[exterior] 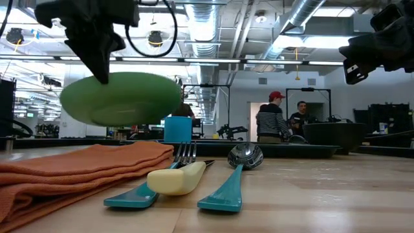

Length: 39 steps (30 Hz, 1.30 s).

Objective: Set up tray
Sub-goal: Put the light green plate to the bottom of the blue mug on the black serving tray

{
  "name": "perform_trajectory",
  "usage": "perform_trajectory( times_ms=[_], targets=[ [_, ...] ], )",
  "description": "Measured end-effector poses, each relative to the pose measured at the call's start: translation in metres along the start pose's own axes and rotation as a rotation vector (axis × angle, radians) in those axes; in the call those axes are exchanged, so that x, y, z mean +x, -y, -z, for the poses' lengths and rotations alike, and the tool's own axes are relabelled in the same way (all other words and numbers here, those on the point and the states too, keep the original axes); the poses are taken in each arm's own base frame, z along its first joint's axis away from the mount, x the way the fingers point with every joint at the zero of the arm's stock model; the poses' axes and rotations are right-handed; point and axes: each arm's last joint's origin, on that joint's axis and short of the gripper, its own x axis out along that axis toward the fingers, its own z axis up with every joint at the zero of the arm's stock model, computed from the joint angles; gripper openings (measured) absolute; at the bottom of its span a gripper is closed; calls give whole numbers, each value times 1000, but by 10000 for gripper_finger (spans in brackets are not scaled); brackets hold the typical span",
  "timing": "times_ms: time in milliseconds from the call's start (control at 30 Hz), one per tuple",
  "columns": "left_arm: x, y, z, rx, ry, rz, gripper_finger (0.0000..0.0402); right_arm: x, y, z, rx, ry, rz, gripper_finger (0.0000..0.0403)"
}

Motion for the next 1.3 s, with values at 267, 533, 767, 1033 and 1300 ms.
perform_trajectory(
  times_ms=[267, 533, 767, 1033, 1300],
  targets=[
    [-2, 7, -7, 218, 88, 16, 2, 0, 0, 0, 0, 0, 0, 82],
    [6, 14, -21, 499, 183, 2, 2, 0, 0, 0, 0, 0, 0, 82],
    [44, 11, -38, 677, 95, -113, 2, 0, 0, 0, 0, 1, 0, 82],
    [71, -6, -61, 726, 56, -101, 2, 0, 0, 0, 0, 1, -1, 82],
    [76, -21, -74, 708, 144, -112, 2, 0, 0, 0, 0, 1, 0, 82]
  ],
)
